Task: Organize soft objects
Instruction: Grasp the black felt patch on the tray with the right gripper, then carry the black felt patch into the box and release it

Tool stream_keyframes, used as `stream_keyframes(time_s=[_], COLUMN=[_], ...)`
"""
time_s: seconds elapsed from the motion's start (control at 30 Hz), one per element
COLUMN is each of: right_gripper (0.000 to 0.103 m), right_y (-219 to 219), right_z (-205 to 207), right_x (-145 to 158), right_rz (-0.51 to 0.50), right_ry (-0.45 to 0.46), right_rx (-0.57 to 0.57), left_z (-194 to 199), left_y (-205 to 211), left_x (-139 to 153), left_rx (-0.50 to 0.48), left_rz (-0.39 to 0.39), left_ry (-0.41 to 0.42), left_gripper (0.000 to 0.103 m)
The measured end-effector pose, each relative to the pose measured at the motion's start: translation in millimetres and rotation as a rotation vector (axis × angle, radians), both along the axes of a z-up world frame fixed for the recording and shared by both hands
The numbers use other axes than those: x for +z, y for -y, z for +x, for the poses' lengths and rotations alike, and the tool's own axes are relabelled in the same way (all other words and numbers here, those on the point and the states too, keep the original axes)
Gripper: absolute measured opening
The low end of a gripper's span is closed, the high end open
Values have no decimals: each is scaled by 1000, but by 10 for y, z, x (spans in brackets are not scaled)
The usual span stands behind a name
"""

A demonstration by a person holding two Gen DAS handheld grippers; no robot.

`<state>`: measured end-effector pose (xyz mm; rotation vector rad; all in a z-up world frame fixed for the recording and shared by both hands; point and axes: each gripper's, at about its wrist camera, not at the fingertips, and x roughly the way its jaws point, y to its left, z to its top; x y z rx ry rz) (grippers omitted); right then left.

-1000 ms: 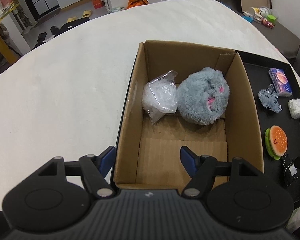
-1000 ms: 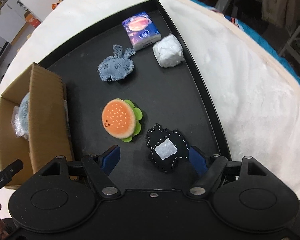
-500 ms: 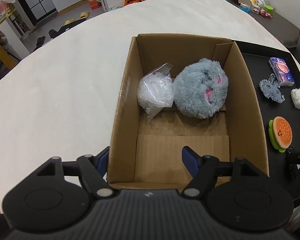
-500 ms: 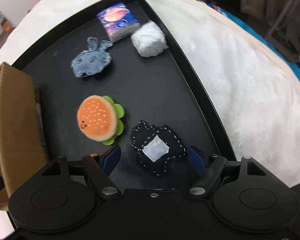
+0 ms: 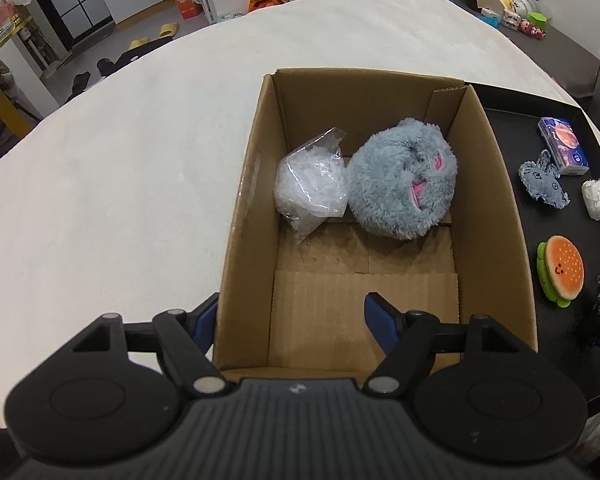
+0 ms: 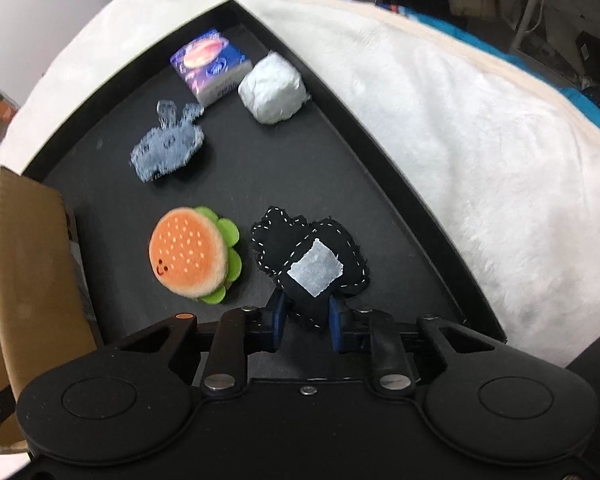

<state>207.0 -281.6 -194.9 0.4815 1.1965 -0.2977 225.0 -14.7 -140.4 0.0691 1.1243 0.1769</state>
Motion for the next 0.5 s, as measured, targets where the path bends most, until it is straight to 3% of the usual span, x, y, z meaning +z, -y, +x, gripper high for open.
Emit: stream_keyframes(time_s=[0.5], right_gripper=[20], right_y=[9], right_z=[-85], right_x=[353], right_rz=[44], right_ry=[190], right_rx=[48], left_z=[-68], left_y=[-65], left_x=[102], left_rx=[13], left_rz=[-11], left_ry=[29], left_gripper=[74])
